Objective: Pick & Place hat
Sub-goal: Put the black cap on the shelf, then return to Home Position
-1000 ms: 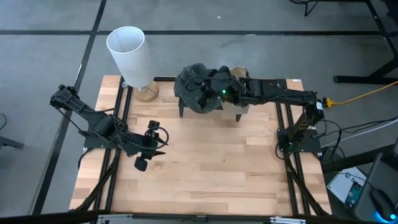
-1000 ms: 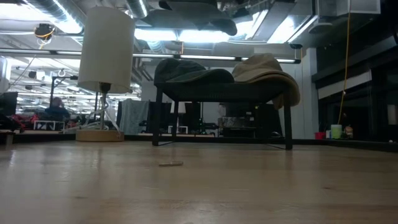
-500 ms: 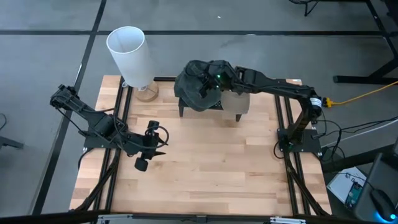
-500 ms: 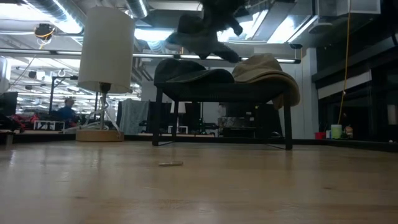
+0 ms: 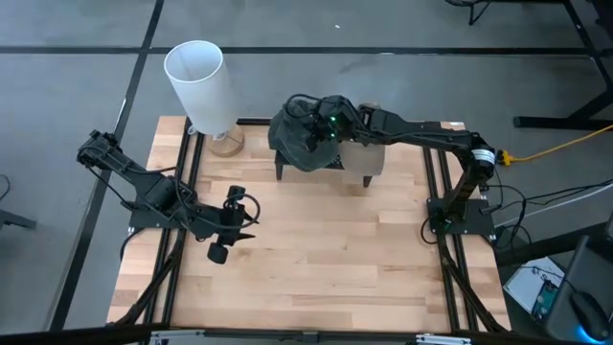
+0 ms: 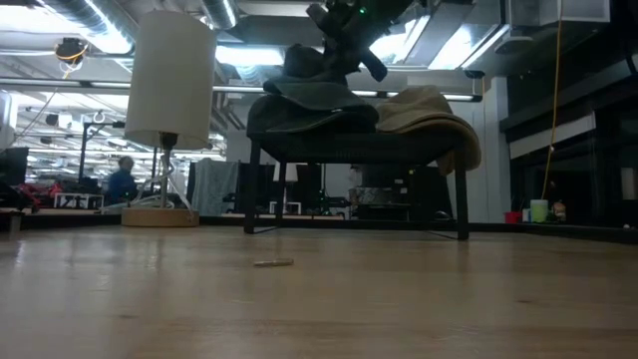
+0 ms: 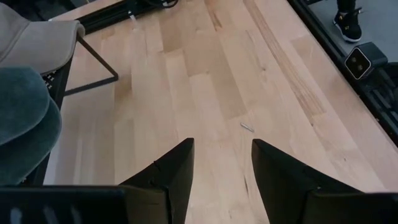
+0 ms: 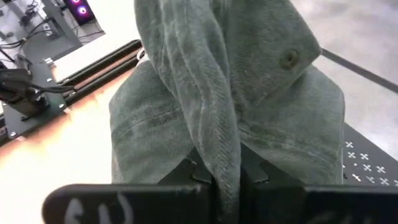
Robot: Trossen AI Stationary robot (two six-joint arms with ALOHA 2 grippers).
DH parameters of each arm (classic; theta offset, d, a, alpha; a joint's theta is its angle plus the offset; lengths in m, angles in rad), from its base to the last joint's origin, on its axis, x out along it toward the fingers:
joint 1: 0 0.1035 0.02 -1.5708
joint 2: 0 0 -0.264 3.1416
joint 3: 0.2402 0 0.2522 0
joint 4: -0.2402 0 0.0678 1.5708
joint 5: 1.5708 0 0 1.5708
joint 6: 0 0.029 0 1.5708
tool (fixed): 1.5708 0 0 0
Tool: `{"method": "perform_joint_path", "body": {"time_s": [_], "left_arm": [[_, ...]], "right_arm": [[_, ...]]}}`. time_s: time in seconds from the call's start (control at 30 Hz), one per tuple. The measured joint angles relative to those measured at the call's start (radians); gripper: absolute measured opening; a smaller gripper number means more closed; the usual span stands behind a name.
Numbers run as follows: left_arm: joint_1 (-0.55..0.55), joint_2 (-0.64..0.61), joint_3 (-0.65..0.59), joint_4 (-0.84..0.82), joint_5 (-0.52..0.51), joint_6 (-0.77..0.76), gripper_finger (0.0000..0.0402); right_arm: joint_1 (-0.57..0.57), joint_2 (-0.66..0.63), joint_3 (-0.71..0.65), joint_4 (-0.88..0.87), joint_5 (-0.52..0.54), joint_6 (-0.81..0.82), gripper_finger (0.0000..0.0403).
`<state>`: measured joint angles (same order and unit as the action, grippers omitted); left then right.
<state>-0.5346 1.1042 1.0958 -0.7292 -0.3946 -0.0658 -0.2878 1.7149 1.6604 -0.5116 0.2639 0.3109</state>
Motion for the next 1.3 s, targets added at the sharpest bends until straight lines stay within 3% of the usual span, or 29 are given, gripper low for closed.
{"method": "perform_joint_path", "body": {"time_s": [0.23,0.4,0.53,0.8,0.93,1.1,1.2,1.3], "left_arm": [[0.0,0.0,0.0,0.0,0.0,0.0,0.0152],[0.0,0.0,0.0,0.0,0.0,0.0,0.0151],[0.0,0.0,0.0,0.0,0.0,0.0,0.0154],[0.0,0.0,0.0,0.0,0.0,0.0,0.0151],[0.0,0.0,0.0,0.0,0.0,0.0,0.0152],[0.0,0.0,0.0,0.0,0.0,0.0,0.0154],[0.0,0.0,0.0,0.0,0.0,0.0,0.0153],[0.0,0.0,0.0,0.0,0.0,0.0,0.0151]], "right_arm": [[0.002,0.0,0.0,0.025,0.054,-0.004,0.0044],[0.001,0.0,0.0,0.034,0.035,-0.004,0.0086],[0.002,0.0,0.0,0.035,0.03,-0.004,0.0148],[0.002,0.0,0.0,0.063,0.021,-0.019,0.0308],[0.002,0.0,0.037,0.071,0.002,-0.031,0.036],[0.003,-0.003,0.134,0.012,0.004,-0.06,0.0353],[0.004,-0.004,0.154,-0.007,0.004,-0.06,0.0304],[0.004,-0.004,0.155,-0.043,0.004,-0.058,0.0226]]}}
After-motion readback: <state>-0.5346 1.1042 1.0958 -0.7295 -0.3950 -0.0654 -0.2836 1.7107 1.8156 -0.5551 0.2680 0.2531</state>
